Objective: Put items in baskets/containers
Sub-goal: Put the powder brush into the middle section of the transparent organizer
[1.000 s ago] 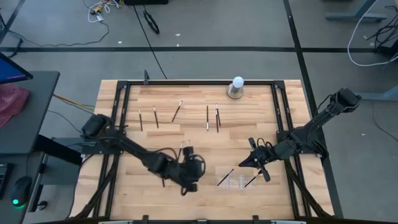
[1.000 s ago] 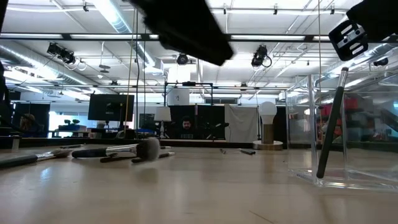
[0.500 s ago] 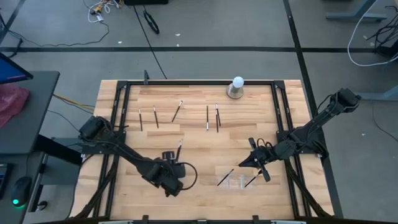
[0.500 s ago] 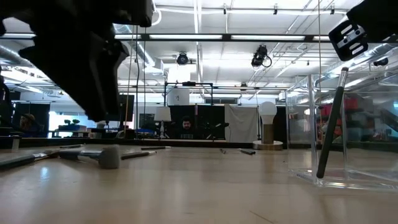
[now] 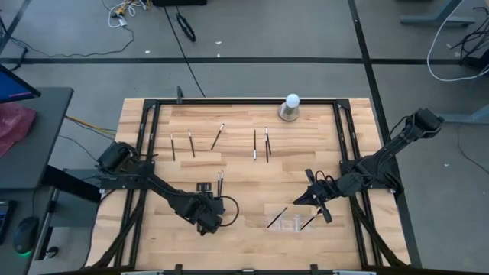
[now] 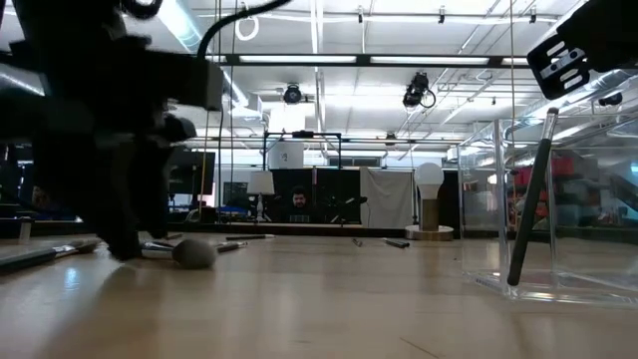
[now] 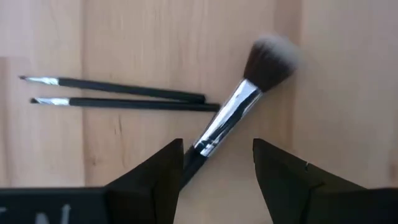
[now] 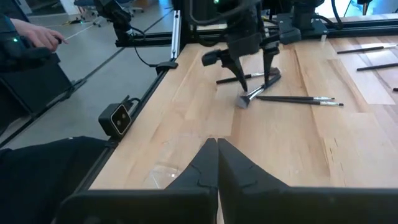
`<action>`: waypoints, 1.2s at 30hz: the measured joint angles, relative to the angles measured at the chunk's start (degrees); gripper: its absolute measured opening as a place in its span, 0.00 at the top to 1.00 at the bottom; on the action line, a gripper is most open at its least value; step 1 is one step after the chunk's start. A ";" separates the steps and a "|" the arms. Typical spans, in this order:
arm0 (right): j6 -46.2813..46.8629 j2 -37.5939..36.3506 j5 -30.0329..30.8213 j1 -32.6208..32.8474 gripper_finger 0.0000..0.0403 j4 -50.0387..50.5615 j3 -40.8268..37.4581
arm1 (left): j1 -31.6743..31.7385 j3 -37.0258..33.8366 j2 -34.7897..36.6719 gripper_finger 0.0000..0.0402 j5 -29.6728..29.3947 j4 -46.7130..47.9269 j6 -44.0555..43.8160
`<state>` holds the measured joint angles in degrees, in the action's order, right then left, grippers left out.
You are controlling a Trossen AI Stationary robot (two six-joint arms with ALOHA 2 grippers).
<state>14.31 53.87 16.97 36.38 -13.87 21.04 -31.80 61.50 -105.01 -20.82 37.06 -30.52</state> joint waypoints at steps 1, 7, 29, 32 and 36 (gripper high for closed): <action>0.00 0.00 0.00 0.00 1.00 0.00 0.00 | 0.23 -0.88 0.01 0.52 0.14 -1.29 -0.13; 0.00 0.00 0.00 0.00 1.00 0.05 0.00 | 1.42 -4.20 0.44 0.62 3.69 -6.57 -0.36; 0.42 -0.09 0.00 -0.01 1.00 5.14 -0.04 | 3.40 0.51 3.50 0.91 -2.21 -9.44 -7.39; 0.42 -0.09 0.00 0.00 1.00 5.55 -0.07 | 4.26 1.62 3.59 0.91 -5.90 -11.42 -7.30; 0.71 -0.11 0.41 -0.02 0.97 5.94 -0.07 | 5.84 2.36 3.89 0.91 -10.00 -23.61 -2.31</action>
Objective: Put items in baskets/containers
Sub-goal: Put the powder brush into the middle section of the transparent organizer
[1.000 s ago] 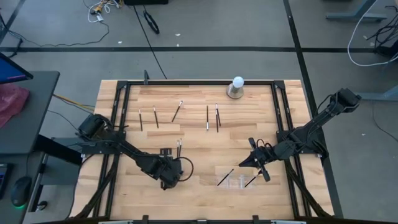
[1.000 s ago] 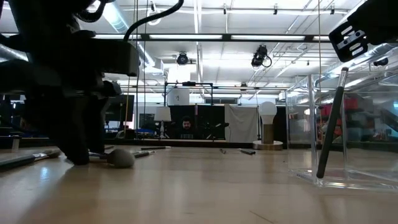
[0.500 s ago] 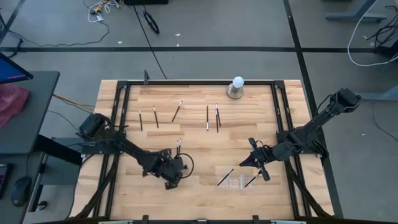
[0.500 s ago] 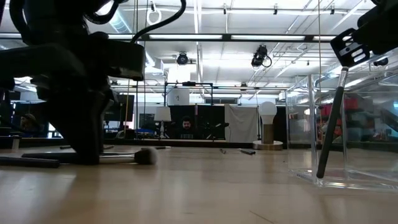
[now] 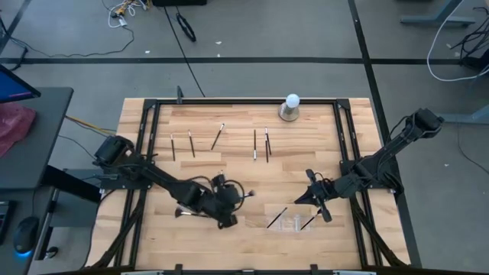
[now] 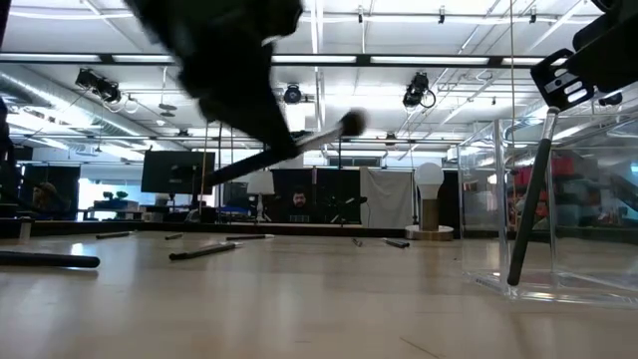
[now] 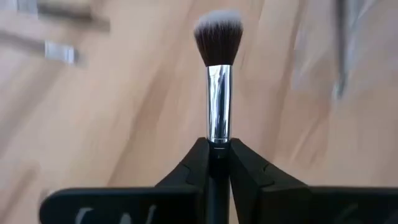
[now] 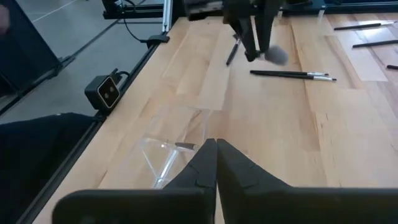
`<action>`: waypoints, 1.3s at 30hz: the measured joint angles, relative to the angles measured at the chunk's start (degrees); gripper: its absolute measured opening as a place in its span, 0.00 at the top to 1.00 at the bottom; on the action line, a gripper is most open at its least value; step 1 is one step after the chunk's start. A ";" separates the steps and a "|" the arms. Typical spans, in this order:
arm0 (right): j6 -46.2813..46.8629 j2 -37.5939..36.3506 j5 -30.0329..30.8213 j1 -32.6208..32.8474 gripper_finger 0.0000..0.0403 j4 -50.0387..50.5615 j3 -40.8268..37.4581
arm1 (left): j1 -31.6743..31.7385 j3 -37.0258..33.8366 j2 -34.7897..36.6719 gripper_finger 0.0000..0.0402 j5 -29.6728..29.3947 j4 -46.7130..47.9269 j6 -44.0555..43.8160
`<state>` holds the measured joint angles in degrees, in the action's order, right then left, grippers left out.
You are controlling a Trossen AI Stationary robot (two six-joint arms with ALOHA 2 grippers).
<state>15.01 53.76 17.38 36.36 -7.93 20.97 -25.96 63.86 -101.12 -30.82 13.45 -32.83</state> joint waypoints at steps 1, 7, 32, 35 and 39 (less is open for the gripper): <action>0.62 -0.22 0.11 -0.03 0.96 0.22 0.00 | 0.52 -0.01 -0.27 0.91 -0.76 -4.04 1.84; 3.65 -3.12 0.12 -1.15 0.81 4.56 0.00 | 4.08 -0.01 -0.40 0.91 -0.45 -23.82 9.95; -7.33 10.40 8.83 -7.51 0.50 -29.21 -0.04 | 8.55 0.02 -8.79 0.91 5.00 -52.33 23.01; -9.35 12.65 8.62 -7.80 0.52 -34.25 -0.03 | 8.53 0.02 -8.79 0.91 4.98 -52.53 23.05; -10.15 14.07 8.53 -7.86 0.58 -37.32 -0.02 | 8.53 0.02 -8.79 0.91 4.98 -52.56 23.10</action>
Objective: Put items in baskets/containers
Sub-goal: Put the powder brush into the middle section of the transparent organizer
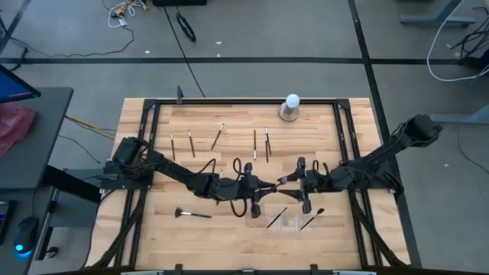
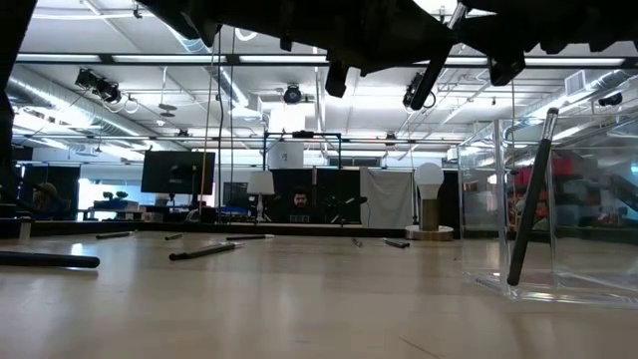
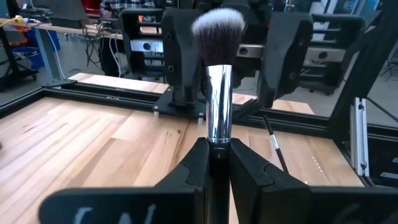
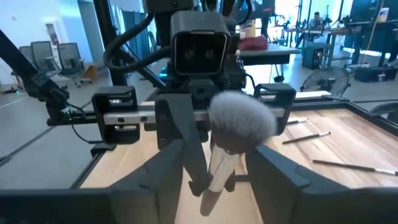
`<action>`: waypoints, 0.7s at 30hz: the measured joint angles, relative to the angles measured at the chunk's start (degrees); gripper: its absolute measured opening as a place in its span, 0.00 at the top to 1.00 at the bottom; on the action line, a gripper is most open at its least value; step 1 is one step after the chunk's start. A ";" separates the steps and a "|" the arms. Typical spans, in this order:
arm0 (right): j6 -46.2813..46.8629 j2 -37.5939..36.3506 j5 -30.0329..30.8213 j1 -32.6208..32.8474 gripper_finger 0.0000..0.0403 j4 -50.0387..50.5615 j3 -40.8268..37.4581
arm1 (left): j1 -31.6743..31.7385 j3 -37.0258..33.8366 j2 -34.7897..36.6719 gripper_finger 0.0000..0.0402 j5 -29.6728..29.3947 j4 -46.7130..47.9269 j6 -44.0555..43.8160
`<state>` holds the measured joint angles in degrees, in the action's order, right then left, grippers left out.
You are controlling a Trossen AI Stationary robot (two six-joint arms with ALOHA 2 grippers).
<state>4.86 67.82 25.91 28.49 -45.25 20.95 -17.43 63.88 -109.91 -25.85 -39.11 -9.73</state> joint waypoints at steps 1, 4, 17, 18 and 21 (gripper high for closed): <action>-0.02 0.11 0.00 -0.14 0.60 -0.12 0.00 | 0.00 0.00 0.00 0.91 0.00 0.04 0.01; -0.17 0.27 -0.04 -0.53 0.70 -0.10 0.00 | 0.02 0.00 0.00 0.90 0.00 0.02 0.02; -1.08 -3.59 -0.74 0.44 0.94 7.17 0.04 | 0.33 0.00 0.00 0.69 0.05 0.23 -0.10; -1.04 -5.05 -0.14 0.91 0.94 8.62 0.04 | 0.35 0.00 0.00 0.65 0.04 0.26 -0.09; -0.54 -10.07 0.70 2.69 0.94 14.61 0.04 | 0.35 0.00 0.00 0.54 0.04 0.28 -0.09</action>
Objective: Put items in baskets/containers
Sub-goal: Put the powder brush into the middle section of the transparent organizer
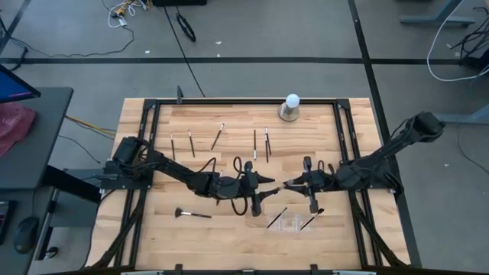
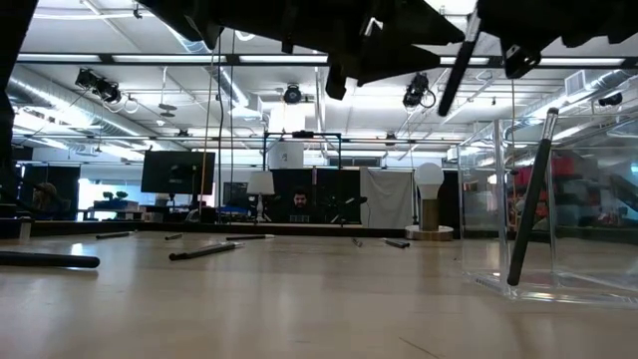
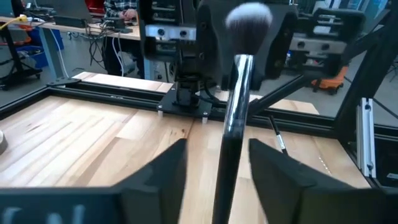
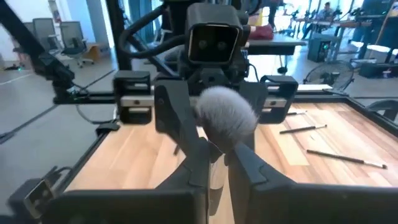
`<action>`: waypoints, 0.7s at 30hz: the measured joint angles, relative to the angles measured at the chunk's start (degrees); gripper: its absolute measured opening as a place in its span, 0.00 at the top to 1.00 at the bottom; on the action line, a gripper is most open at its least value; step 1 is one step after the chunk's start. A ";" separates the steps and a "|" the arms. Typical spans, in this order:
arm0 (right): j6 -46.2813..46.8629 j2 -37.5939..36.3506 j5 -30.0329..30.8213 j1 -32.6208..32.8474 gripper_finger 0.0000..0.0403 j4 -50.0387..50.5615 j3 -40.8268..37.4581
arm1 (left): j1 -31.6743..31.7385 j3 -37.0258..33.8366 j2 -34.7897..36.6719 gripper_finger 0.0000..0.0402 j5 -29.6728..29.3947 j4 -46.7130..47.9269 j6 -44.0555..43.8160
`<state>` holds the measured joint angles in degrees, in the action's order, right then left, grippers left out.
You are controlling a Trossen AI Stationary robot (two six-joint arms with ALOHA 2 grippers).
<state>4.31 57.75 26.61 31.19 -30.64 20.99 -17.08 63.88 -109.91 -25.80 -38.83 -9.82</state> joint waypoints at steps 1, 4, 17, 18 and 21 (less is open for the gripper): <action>1.04 -1.90 -0.05 0.58 0.94 2.50 0.00 | 0.00 0.00 0.00 0.51 0.02 0.04 0.00; 5.44 -7.14 -0.11 2.37 0.94 10.07 0.00 | -0.02 0.00 0.00 0.43 0.07 0.10 0.00; 12.83 -8.43 -8.62 12.45 0.94 18.01 0.00 | 0.04 0.02 0.00 0.44 -1.36 0.13 0.00; 13.14 -7.86 -7.61 12.62 0.94 17.60 0.00 | 0.04 0.02 0.00 0.44 -1.38 0.13 0.00; 14.64 -5.46 -3.66 12.67 0.94 16.09 0.00 | 0.04 0.02 0.00 0.45 -1.40 0.13 -0.01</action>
<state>18.96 52.30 22.95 43.86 -14.55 20.99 -17.04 63.90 -109.91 -27.20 -38.70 -9.84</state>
